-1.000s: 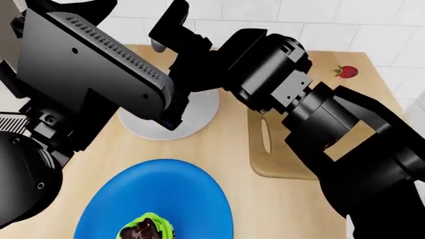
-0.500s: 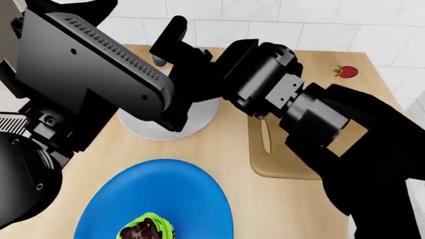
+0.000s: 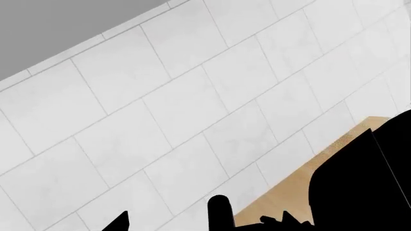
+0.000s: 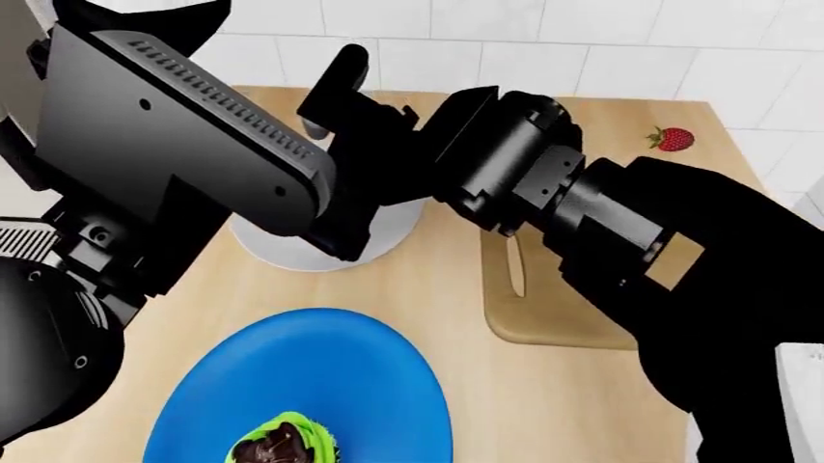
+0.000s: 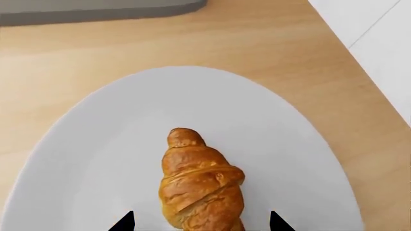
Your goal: From the different types of pastries on the counter, select a croissant and place it on the cutting board. Then retrieve a jar of jam from the cabinet and place it alongside the croissant on the cutting board.
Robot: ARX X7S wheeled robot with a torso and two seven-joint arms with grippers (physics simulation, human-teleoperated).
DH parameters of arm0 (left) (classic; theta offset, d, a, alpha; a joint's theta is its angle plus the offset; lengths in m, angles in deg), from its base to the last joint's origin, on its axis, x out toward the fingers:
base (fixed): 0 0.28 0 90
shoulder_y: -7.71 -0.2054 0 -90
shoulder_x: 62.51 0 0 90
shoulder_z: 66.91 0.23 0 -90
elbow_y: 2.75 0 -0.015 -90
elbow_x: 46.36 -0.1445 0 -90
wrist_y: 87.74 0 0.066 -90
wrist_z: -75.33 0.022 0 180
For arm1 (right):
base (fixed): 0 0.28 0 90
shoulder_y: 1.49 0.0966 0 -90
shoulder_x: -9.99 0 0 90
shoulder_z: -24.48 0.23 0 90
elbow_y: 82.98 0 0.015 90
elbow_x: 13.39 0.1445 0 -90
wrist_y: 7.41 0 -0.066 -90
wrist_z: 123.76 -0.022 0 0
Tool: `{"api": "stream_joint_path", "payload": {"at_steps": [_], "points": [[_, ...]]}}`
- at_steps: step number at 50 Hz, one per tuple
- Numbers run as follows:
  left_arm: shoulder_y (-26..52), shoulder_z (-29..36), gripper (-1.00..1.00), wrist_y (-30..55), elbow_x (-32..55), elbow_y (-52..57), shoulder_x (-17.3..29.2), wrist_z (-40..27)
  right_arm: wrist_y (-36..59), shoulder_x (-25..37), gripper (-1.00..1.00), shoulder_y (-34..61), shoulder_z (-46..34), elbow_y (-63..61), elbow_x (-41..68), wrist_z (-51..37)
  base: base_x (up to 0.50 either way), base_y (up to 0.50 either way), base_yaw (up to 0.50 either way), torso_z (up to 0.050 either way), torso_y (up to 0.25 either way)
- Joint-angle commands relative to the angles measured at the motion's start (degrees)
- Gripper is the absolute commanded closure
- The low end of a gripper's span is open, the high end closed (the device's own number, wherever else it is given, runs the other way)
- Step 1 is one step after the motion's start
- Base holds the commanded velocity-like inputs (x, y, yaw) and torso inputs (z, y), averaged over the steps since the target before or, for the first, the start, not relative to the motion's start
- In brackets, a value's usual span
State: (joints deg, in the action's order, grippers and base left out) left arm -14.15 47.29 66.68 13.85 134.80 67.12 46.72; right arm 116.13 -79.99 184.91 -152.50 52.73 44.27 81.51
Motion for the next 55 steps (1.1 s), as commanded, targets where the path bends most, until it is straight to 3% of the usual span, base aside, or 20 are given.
{"api": "stream_joint_path", "payload": {"at_steps": [1,18,19,43,55], "points": [[-0.3,0.6,-1.0,-0.7,-0.8,0.2,0.5,0.4,-0.8,0.0,-1.0,0.0,-1.2,0.1,1.1,-1.1,0.0,0.0,0.0,0.0,-0.15],[-0.4,0.6,-1.0,-1.5,-0.5,0.0,0.8,0.4,-0.6,0.0,-1.0,0.2,-1.3,-0.5,1.2,-1.3,0.0,0.0,0.0,0.0,-0.057],[-0.4,0.7,-1.0,-1.5,-0.6,0.0,0.9,0.4,-0.7,0.0,1.0,0.1,-1.3,-0.4,1.1,-1.2,0.0,0.0,0.0,0.0,0.0],[0.4,-0.5,-1.0,-1.1,2.1,-0.2,1.3,-0.9,-1.0,0.0,1.0,2.2,-0.8,0.4,1.6,-0.7,0.0,0.0,0.0,0.0,-0.001],[0.5,-0.5,-1.0,-0.8,3.1,-0.2,1.5,-1.5,-1.1,3.1,1.0,5.0,0.8,-2.8,3.4,-1.9,0.0,0.0,0.0,0.0,0.229]]}}
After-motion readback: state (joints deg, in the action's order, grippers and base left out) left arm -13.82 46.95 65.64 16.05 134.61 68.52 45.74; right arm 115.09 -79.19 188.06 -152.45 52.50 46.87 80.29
